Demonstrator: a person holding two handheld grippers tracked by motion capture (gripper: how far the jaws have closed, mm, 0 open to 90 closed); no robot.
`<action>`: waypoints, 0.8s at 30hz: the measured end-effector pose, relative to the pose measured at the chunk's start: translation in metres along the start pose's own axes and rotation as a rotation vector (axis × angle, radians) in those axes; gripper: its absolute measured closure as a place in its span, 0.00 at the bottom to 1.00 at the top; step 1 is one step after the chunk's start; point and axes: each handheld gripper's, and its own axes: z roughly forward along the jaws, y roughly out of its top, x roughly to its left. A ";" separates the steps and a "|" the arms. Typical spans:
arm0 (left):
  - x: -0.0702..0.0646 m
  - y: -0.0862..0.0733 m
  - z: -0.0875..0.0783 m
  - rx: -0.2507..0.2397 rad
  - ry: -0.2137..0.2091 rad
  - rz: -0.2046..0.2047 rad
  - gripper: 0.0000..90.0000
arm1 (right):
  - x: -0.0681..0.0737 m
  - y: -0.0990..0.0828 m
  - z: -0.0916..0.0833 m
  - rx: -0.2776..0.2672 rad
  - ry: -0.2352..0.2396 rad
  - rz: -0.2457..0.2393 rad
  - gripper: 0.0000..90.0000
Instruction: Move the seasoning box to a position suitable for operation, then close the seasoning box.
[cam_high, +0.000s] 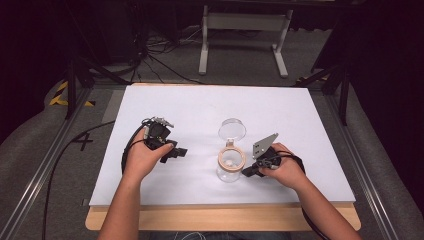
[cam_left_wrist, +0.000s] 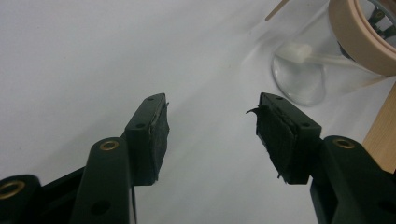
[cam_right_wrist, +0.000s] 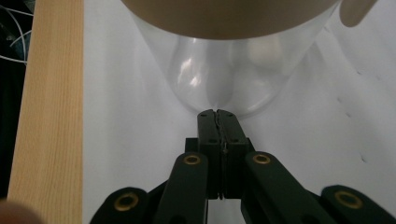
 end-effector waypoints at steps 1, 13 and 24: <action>0.000 0.000 0.000 0.003 -0.002 -0.001 0.49 | 0.001 0.001 0.001 -0.003 0.006 0.003 1.00; -0.003 0.004 0.007 0.007 0.070 0.099 0.58 | -0.005 -0.009 -0.039 -0.103 -0.098 0.096 1.00; -0.011 0.016 0.008 -0.022 0.003 0.207 0.86 | 0.006 0.000 -0.059 -0.236 -0.097 0.128 1.00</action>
